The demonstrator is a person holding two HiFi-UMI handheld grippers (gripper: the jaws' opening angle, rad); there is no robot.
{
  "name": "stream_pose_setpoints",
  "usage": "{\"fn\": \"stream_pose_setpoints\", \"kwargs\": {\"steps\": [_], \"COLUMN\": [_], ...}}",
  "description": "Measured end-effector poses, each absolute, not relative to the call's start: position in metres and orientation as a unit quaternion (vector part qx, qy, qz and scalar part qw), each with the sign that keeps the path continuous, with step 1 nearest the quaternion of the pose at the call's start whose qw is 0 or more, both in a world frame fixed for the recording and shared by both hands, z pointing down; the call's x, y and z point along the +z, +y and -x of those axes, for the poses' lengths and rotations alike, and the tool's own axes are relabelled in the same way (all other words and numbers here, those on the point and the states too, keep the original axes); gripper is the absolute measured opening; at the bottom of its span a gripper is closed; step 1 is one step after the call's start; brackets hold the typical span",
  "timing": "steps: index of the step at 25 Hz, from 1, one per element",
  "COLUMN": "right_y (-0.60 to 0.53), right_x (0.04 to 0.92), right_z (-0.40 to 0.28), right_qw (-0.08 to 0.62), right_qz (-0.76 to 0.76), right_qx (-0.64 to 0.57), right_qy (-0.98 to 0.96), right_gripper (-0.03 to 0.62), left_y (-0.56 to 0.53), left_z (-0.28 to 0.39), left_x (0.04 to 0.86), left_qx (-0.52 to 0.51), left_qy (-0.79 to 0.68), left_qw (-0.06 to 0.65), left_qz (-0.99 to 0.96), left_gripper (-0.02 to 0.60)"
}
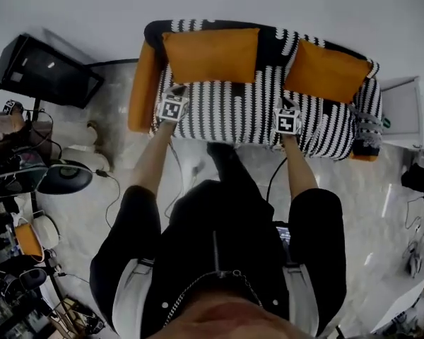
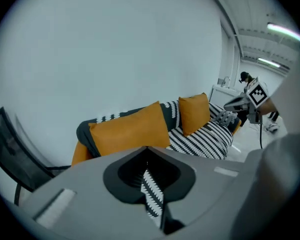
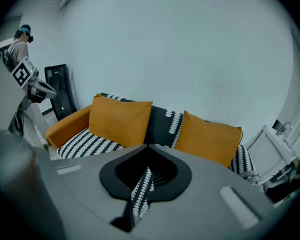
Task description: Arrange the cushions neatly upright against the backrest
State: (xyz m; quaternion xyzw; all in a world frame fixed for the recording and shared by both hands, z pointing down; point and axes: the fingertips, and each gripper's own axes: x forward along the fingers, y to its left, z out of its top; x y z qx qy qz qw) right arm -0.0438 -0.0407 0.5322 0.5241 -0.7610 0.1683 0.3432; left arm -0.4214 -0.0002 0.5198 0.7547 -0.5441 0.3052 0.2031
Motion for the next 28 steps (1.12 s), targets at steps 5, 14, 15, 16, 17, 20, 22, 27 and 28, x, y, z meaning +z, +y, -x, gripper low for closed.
{"fn": "stream_pose_setpoints", "kwargs": {"steps": [5, 14, 15, 16, 17, 20, 22, 27, 28], "right_y": [0.015, 0.045, 0.046, 0.047, 0.047, 0.042, 0.041, 0.041, 0.041], "right_x": [0.493, 0.443, 0.435, 0.428, 0.422, 0.409, 0.399, 0.390, 0.391], "right_z": [-0.010, -0.053, -0.058, -0.063, -0.068, -0.085, -0.094, -0.107, -0.108], "right_qw": [0.335, 0.347, 0.344, 0.340, 0.336, 0.324, 0.315, 0.298, 0.296], "right_qz": [-0.554, -0.512, -0.510, -0.506, -0.501, -0.493, -0.490, -0.480, -0.479], "right_qx": [0.149, 0.112, 0.103, 0.092, 0.083, 0.070, 0.066, 0.067, 0.070], "right_qy": [-0.747, -0.777, -0.781, -0.787, -0.793, -0.805, -0.810, -0.822, -0.824], "right_gripper": [0.003, 0.002, 0.002, 0.002, 0.002, 0.002, 0.002, 0.002, 0.002], "left_y": [0.058, 0.108, 0.109, 0.110, 0.110, 0.106, 0.104, 0.101, 0.099], "left_z": [0.352, 0.253, 0.243, 0.232, 0.221, 0.192, 0.172, 0.140, 0.138], "left_x": [0.481, 0.463, 0.460, 0.457, 0.455, 0.447, 0.440, 0.426, 0.425], "left_qx": [0.303, 0.271, 0.269, 0.266, 0.264, 0.253, 0.247, 0.240, 0.239], "left_qy": [-0.541, -0.575, -0.577, -0.578, -0.580, -0.586, -0.586, -0.592, -0.591], "left_qw": [0.171, 0.189, 0.189, 0.187, 0.185, 0.181, 0.177, 0.166, 0.165], "left_qz": [-0.766, -0.748, -0.748, -0.748, -0.748, -0.748, -0.751, -0.752, -0.752], "left_gripper": [0.009, 0.009, 0.009, 0.009, 0.009, 0.009, 0.009, 0.009, 0.009]}}
